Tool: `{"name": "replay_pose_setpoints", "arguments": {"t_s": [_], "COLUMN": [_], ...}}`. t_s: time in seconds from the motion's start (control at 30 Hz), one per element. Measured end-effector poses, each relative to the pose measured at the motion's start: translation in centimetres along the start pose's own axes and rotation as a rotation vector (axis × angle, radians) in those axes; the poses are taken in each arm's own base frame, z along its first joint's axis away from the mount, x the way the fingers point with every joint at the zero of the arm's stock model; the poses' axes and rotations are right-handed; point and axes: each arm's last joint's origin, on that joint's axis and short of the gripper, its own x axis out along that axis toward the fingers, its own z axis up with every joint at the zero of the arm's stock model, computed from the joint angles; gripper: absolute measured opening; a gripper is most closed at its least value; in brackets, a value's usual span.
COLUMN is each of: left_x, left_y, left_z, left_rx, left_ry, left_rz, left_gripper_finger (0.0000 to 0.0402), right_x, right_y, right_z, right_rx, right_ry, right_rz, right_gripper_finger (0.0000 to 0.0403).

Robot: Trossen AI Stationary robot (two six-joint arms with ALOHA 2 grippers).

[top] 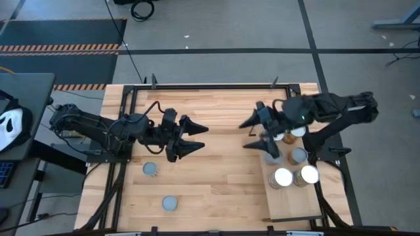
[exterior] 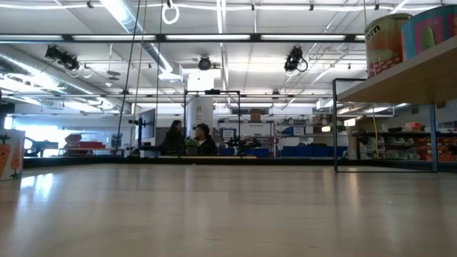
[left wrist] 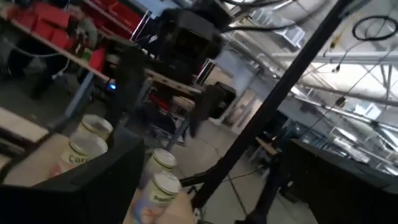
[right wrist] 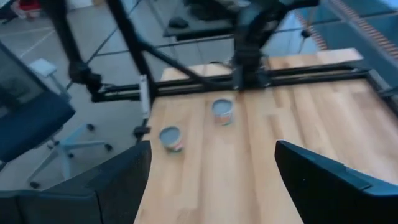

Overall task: Pick and place cans onto a shelf
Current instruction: Put the canned sliced carrots on the shelf

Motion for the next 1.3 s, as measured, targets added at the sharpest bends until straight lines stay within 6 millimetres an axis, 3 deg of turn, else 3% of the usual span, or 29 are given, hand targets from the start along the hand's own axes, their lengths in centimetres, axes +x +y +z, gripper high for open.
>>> {"name": "replay_pose_setpoints", "arguments": {"t_s": [0.2,0.3,0.43,0.57,0.73,0.83,1.0,1.17,1.3], "left_x": [0.2,0.0,-1.1,-2.4,-5.1,-7.1,-10.2,-13.2,-14.8], "left_y": [0.9,1.1,1.3,2.8,5.1,5.8,6.2,5.3,4.0], "left_z": [0.5,1.1,2.5,3.7,4.2,3.5,0.7,-2.1,-3.8], "left_rx": [0.205,0.315,0.338,0.371,0.371,0.317,0.139,-0.011,-0.056], "left_ry": [0.006,0.051,0.112,0.166,0.331,0.461,0.807,1.141,1.282], "left_rz": [0.013,-0.104,-0.231,-0.126,0.161,0.321,0.511,0.690,0.787], "left_gripper_finger": [0.0396,0.0396,0.0396,0.0396,0.0396,0.0395,0.0378,0.0356,0.0340], "right_x": [-0.1,-0.2,-0.3,0.2,1.8,3.3,5.3,6.7,7.8], "right_y": [-3.0,-4.4,-6.2,-7.3,-7.5,-7.6,-7.4,-7.0,-6.6], "right_z": [1.3,2.1,2.6,2.6,2.6,2.5,2.6,2.8,2.9], "right_rx": [-0.072,-0.059,-0.073,-0.064,-0.063,-0.064,-0.017,0.013,0.066], "right_ry": [-0.080,-0.140,-0.168,-0.157,-0.140,-0.125,-0.146,-0.188,-0.225], "right_rz": [-0.104,-0.153,-0.200,-0.233,-0.233,-0.231,-0.223,-0.247,-0.263], "right_gripper_finger": [0.0348,0.0348,0.0348,0.0348,0.0348,0.0348,0.0348,0.0348,0.0348]}}
